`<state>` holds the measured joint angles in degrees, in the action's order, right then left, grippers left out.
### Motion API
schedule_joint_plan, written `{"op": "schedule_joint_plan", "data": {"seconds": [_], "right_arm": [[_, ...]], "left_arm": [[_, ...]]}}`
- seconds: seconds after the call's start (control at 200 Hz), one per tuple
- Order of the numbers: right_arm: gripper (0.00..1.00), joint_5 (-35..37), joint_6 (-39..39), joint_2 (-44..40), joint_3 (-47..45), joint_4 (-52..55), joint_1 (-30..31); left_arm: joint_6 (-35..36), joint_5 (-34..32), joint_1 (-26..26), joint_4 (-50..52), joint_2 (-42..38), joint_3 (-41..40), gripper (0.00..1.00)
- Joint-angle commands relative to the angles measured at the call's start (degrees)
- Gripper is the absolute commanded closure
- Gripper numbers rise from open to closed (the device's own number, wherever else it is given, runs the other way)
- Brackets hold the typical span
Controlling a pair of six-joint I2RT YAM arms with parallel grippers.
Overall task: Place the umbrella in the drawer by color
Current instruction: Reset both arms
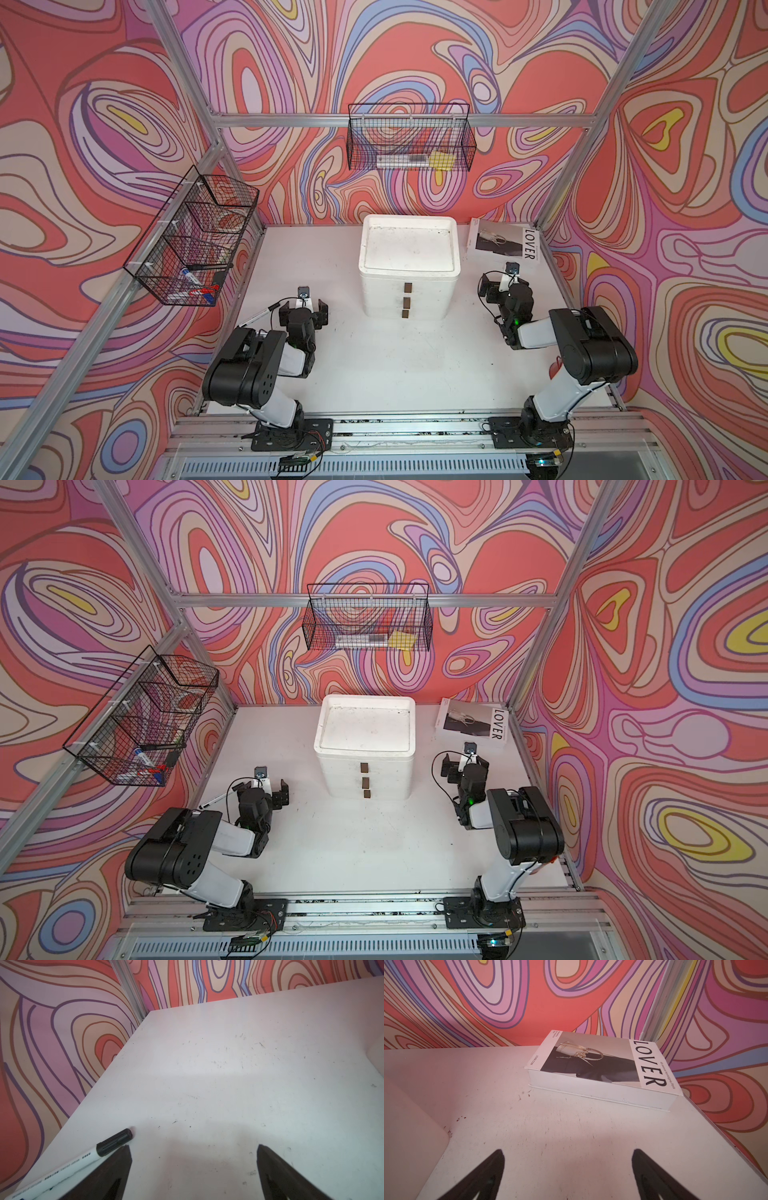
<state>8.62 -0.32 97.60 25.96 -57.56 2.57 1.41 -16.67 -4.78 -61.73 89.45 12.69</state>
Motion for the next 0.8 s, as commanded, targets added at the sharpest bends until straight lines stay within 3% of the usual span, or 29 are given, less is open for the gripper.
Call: {"op": "schedule_joint_plan", "data": {"seconds": [0.0,0.791], "right_arm": [[0.02,-0.26,0.63,-0.22,-0.20,0.41,-0.12],[0.02,-0.22,0.65,-0.22,-0.20,0.35,-0.11]], "left_arm": [[-2.95,1.66,1.07,10.76,-0.68,9.39,0.01],[-2.95,1.37,0.82,8.65,-0.90,8.10,0.01]]}}
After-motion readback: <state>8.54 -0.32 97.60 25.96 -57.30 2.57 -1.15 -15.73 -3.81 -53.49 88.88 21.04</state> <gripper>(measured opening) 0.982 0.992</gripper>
